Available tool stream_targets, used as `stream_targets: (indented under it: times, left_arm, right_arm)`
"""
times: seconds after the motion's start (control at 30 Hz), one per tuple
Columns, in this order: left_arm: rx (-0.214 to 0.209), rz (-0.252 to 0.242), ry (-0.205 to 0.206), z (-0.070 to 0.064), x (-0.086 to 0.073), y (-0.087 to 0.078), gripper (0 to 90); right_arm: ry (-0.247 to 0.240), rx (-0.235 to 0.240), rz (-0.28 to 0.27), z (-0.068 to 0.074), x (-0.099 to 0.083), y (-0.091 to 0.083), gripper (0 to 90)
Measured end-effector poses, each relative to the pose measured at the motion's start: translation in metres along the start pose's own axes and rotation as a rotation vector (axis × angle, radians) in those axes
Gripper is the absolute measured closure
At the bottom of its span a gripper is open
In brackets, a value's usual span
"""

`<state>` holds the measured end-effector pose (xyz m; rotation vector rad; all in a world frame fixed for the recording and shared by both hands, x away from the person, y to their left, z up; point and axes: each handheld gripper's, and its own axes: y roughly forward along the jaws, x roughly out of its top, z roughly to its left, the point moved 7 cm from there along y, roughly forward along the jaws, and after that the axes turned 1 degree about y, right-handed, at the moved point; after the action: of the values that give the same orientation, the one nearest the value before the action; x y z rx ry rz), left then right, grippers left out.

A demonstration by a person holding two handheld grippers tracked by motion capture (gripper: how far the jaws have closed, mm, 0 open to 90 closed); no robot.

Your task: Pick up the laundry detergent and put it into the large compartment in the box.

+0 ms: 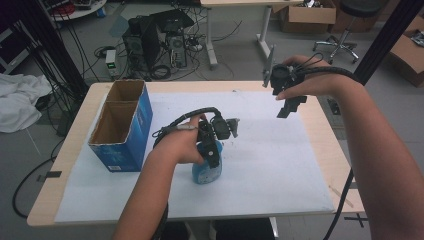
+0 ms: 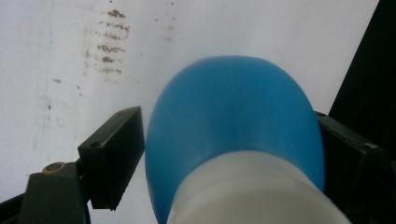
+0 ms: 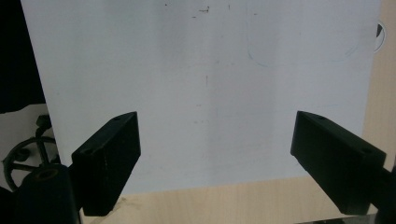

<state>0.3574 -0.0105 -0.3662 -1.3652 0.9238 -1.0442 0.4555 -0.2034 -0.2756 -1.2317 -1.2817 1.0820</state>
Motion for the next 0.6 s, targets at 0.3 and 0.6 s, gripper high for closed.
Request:
stream_targets:
  times: [0.3, 0.6]
  left_arm:
    - [0.011, 0.002, 0.006, -0.0012, 0.0015, -0.0008, 26.8]
    - [0.003, 0.006, 0.008, -0.0033, 0.0000, -0.0009, 33.0]
  right_arm:
    - [0.000, 0.003, -0.002, -0.0012, 0.0006, 0.0034, 16.0]
    - [0.003, 0.004, -0.007, -0.0017, 0.0009, 0.0038, 16.0]
